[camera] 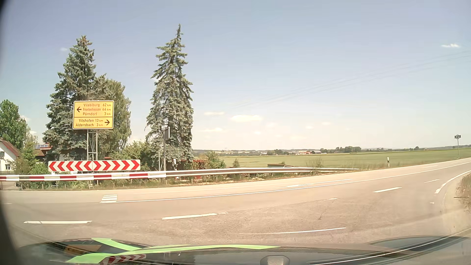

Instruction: Follow the waypoints while adhering to traffic rules and regulations

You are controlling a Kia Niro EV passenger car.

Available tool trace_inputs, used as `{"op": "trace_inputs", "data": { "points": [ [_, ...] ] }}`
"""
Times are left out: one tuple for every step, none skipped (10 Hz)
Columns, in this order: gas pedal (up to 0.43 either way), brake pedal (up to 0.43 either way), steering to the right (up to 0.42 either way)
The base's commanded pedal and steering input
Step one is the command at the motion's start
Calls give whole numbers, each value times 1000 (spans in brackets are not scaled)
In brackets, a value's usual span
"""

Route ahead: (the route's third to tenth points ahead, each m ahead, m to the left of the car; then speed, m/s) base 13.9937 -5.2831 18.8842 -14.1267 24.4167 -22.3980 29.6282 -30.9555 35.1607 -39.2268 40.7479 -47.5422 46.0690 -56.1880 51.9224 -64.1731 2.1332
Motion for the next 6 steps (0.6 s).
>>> {"op": "trace_inputs", "data": {
  "points": [
    [0, 0, 223],
    [0, 0, 235],
    [39, 0, 254],
    [130, 0, 271],
    [189, 0, 282],
    [240, 0, 285]
  ]
}}
